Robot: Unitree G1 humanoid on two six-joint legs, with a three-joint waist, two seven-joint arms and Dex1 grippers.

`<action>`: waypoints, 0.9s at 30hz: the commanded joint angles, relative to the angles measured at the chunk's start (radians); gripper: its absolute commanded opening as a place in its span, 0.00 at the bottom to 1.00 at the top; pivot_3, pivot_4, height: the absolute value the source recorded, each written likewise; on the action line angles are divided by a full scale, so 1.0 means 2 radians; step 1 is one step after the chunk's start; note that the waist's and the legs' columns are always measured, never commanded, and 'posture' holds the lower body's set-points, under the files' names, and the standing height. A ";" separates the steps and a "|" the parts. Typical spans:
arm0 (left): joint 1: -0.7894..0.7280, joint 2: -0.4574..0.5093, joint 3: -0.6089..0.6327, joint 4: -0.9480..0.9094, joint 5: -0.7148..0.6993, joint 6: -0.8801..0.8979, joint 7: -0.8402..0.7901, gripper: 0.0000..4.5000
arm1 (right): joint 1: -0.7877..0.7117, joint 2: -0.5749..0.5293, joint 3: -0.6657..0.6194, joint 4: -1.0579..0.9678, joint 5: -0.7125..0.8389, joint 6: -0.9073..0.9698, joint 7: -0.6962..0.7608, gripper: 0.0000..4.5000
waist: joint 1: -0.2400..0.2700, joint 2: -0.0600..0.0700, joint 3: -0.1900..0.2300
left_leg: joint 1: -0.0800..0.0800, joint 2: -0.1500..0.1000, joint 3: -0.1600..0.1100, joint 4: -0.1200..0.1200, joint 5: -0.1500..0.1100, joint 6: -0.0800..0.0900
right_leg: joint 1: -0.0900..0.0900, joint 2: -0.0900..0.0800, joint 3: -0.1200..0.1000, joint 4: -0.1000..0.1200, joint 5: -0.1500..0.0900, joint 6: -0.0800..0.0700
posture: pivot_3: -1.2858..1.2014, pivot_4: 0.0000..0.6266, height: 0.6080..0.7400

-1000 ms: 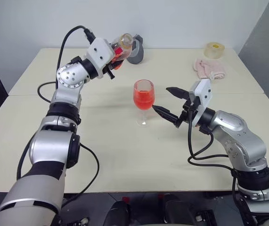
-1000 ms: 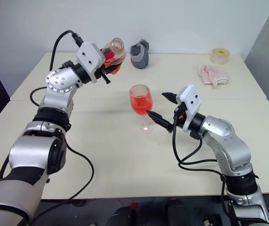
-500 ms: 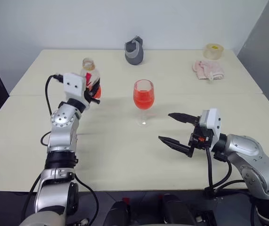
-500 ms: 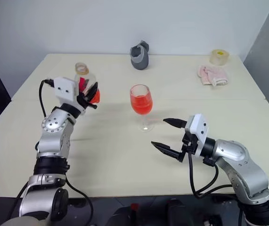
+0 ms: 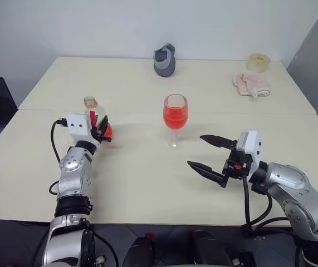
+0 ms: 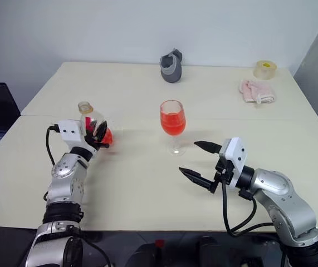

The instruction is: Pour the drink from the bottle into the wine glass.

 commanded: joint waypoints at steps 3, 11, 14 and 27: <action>-0.019 0.009 0.018 0.051 -0.016 -0.048 -0.013 0.28 | -0.019 0.003 -0.010 -0.003 0.007 -0.006 -0.006 1.00 | 0.000 0.000 0.000 | 0.000 0.000 0.000 0.000 0.000 0.001 | 0.000 0.000 0.000 0.000 0.000 0.000 | 0.52 0.24 1.00; -0.025 0.006 0.014 0.060 -0.018 -0.063 -0.017 0.43 | -0.029 0.000 -0.011 0.002 0.010 -0.004 -0.006 1.00 | 0.000 0.000 0.000 | 0.000 0.000 0.000 0.000 -0.001 0.001 | 0.000 0.000 0.000 0.000 0.000 0.000 | 0.52 0.24 1.00; -0.020 0.007 0.012 0.052 -0.018 -0.062 -0.019 0.63 | -0.031 -0.002 -0.012 0.003 0.010 -0.003 -0.005 1.00 | 0.000 0.000 0.000 | 0.000 0.000 0.000 0.000 -0.001 0.001 | 0.000 0.000 0.000 0.000 0.000 0.000 | 0.52 0.24 1.00; 0.030 -0.004 0.009 -0.071 -0.036 0.003 -0.005 0.99 | -0.040 -0.002 -0.014 0.016 0.007 -0.007 -0.005 1.00 | 0.000 0.000 0.000 | 0.000 0.001 0.000 0.000 -0.001 0.001 | 0.000 0.000 0.000 0.000 0.000 0.000 | 0.52 0.24 1.00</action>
